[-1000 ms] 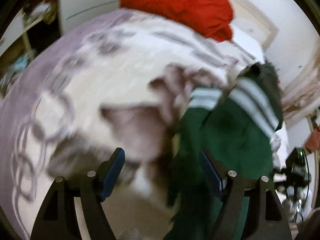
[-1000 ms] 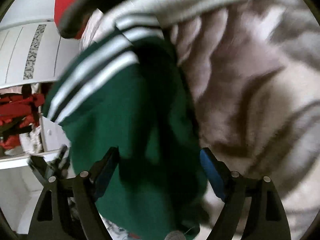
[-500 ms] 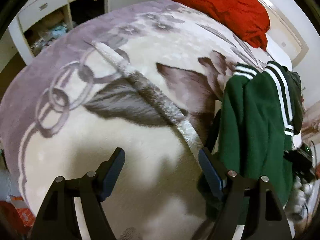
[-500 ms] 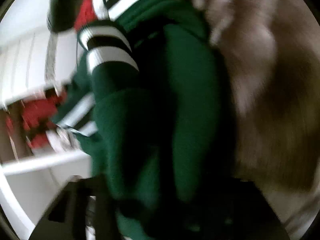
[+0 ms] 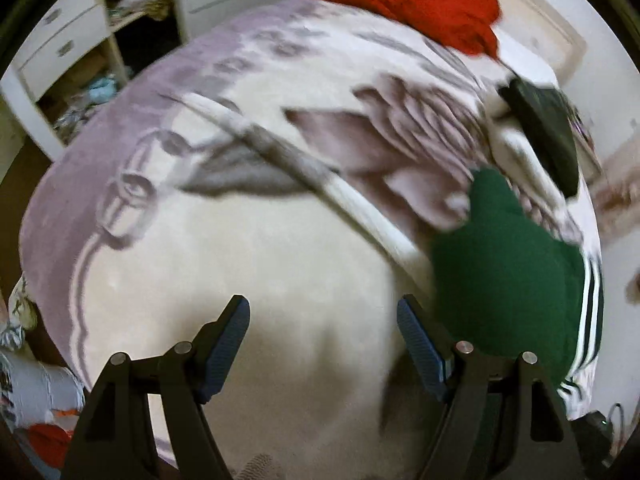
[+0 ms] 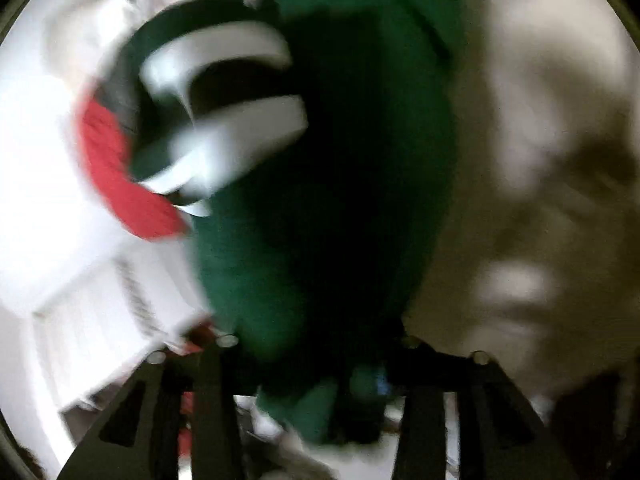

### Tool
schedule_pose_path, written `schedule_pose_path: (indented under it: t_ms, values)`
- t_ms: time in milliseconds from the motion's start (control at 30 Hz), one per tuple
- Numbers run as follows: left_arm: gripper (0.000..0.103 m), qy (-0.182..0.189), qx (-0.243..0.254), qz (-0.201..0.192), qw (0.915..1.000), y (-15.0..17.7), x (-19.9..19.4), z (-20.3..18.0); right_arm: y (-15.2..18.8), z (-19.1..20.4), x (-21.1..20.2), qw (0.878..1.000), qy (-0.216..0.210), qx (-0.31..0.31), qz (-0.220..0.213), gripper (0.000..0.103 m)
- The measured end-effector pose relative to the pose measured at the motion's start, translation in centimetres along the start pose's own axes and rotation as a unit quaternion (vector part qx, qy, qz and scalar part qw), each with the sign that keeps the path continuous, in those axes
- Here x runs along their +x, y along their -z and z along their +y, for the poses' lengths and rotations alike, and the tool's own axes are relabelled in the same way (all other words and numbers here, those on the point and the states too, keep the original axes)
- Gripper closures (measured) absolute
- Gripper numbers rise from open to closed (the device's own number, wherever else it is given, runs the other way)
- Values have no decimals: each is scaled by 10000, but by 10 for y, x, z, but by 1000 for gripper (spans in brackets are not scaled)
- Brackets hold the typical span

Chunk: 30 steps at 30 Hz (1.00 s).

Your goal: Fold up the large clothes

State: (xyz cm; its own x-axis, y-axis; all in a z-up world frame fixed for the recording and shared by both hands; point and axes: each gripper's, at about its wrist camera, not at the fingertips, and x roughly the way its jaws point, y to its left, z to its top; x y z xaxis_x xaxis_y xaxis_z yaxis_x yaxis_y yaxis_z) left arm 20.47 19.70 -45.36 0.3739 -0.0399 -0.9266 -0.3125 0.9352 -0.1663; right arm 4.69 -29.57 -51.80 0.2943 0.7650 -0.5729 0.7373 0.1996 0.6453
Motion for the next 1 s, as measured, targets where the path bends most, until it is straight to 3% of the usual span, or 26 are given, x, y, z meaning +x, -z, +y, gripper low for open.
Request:
schedule_pose_path:
  t_ms: [100, 200, 267, 333, 467, 600, 633, 667, 700, 867, 967, 1000]
  values:
    - [28, 146, 155, 139, 9997, 12, 4, -21, -7, 0, -28, 9968, 614, -374, 342, 53]
    - [28, 255, 258, 100, 9993, 15, 4, -40, -16, 32, -82, 9897, 970, -1050, 98, 43]
    - [28, 252, 290, 80, 9992, 16, 7, -49, -26, 68, -110, 9794, 1168, -1639, -135, 39]
    - [28, 192, 307, 83, 9993, 18, 12, -55, -47, 118, -121, 9605, 1408, -2393, -201, 35]
    - [28, 89, 231, 93, 9996, 21, 20, -61, -68, 186, -78, 9226, 1403, -3587, 202, 31]
    - [28, -45, 243, -2, 9997, 24, 20, -67, -88, 203, 6, 9008, 1566, -3866, 1210, 32]
    - [28, -71, 245, -6, 9997, 25, 20, -68, -91, 203, 18, 8962, 1720, -3908, 1206, 36]
    - [28, -74, 237, -3, 9997, 26, 19, -69, -91, 206, 25, 8936, 1699, -3971, 1221, 76]
    - [28, -50, 230, 5, 9997, 26, 19, -69, -89, 213, 27, 8929, 1649, -3979, 1311, 98]
    - [28, 161, 237, 32, 9996, 25, 17, -86, -82, 275, -37, 9082, 1203, -3986, 436, 100]
    - [27, 382, 360, -41, 9986, 20, 16, -102, -103, 303, -53, 8999, 1646, -4038, 8, 101]
    - [21, 417, 423, -44, 9982, 18, 19, -108, -118, 305, -47, 8922, 1987, -4057, -21, 101]
